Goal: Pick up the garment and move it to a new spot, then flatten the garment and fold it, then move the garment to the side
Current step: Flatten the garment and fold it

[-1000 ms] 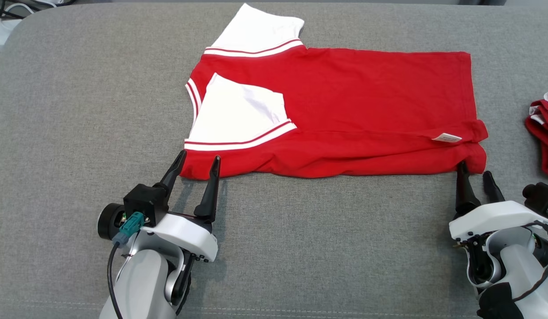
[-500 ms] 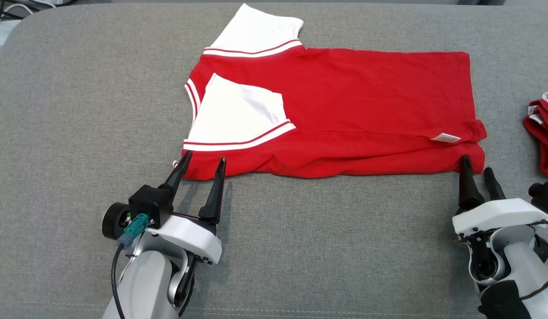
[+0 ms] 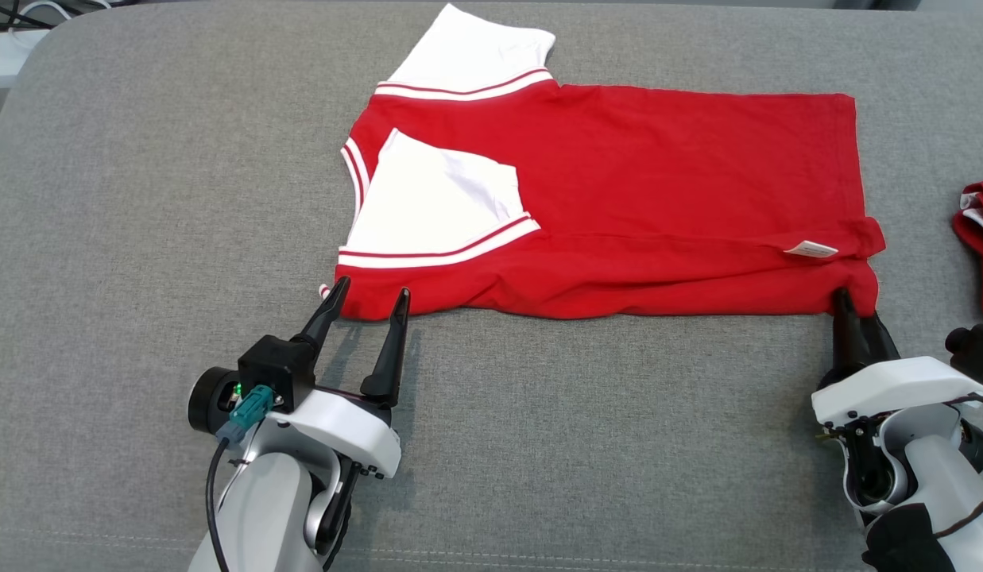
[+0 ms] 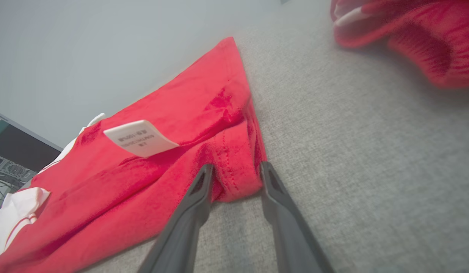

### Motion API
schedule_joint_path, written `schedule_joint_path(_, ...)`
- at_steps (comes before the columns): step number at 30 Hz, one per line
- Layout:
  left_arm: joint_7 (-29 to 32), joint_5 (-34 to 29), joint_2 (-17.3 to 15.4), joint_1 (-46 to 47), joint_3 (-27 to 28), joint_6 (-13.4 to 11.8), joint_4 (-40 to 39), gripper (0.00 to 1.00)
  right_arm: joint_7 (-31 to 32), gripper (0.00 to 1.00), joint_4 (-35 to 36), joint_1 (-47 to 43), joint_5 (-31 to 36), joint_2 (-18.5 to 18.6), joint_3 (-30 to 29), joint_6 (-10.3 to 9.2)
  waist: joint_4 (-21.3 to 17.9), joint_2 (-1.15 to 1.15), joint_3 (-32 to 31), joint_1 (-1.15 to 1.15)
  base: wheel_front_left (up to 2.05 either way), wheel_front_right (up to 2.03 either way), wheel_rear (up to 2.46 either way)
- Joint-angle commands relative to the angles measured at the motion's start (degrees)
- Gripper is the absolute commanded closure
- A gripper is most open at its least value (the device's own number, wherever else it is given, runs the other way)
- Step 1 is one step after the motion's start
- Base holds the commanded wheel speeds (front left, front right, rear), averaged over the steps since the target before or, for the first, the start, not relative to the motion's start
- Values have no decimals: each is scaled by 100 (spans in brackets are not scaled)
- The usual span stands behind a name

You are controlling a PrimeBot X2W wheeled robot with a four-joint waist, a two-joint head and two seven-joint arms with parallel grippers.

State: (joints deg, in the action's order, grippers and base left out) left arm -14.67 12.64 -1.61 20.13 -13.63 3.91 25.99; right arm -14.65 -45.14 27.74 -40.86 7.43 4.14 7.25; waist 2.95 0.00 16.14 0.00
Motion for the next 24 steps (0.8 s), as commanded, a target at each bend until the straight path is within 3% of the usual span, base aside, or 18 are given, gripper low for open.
schedule_joint_path(1,-33,-27,-127,-50,195,-27,-128,0,-35,66,110,29,6,25,123,24,10,0,2,0,0,0,0)
schedule_joint_path(4,-33,-22,-127,-80,218,-23,-98,0,-35,98,97,15,49,42,126,24,23,0,-7,0,0,0,0)
schedule_joint_path(5,-33,-11,-127,-91,222,-24,-82,0,-35,100,50,9,56,47,135,24,22,0,-15,0,0,0,0)
schedule_joint_path(15,-33,370,-127,34,601,-135,427,0,-35,100,-24,24,94,131,162,24,-62,0,-54,0,0,0,0)
schedule_joint_path(24,-33,751,-127,403,960,33,827,0,-35,100,27,106,114,148,249,24,-173,0,50,0,0,0,0)
